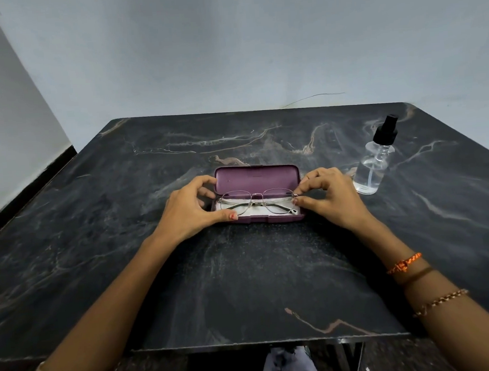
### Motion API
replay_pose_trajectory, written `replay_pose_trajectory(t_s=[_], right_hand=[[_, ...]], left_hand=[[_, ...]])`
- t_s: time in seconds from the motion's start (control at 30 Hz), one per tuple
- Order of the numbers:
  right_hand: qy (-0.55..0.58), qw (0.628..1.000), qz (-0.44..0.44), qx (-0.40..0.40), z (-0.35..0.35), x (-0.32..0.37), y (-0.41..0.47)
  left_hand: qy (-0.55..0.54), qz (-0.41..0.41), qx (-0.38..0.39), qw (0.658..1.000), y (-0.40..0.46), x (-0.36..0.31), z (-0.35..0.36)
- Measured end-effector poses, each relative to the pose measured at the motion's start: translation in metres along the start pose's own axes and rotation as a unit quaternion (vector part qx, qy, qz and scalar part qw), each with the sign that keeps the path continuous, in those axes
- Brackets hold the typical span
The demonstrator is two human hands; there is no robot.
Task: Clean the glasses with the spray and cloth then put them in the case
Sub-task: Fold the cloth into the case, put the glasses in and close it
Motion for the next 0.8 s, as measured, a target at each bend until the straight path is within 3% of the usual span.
replay_pose_trajectory(t_s=[0.27, 0.5, 0.7, 0.8], right_hand=[[-0.005, 0.998, -0.028, 0.047, 0.004, 0.001, -0.001], [0.01, 1.0, 0.0, -0.009, -0.001, -0.006, 0.0], [0.09, 0.992, 0.033, -0.086, -0.008, -0.01, -0.001], [0.144, 0.984, 0.08, -0.065, 0.003, -0.018, -0.001]], left_hand=[[-0.015, -0.001, 0.018, 1.0, 0.0, -0.001, 0.003], [-0.017, 0.009, 0.021, 1.0, -0.001, -0.002, 0.004], [-0.018, 0.015, 0.021, 0.999, -0.001, -0.002, 0.005], [-0.013, 0.015, 0.022, 1.0, 0.0, -0.001, 0.006]])
Point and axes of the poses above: each hand's wrist, its own y-axis towards the middle knuckle, its own z-axis out of the palm, x = y × z, the point moved 6 cm from there along y, towards the middle knuckle, and after that the axes turned 10 degrees about -y, right-handed, at the moved point
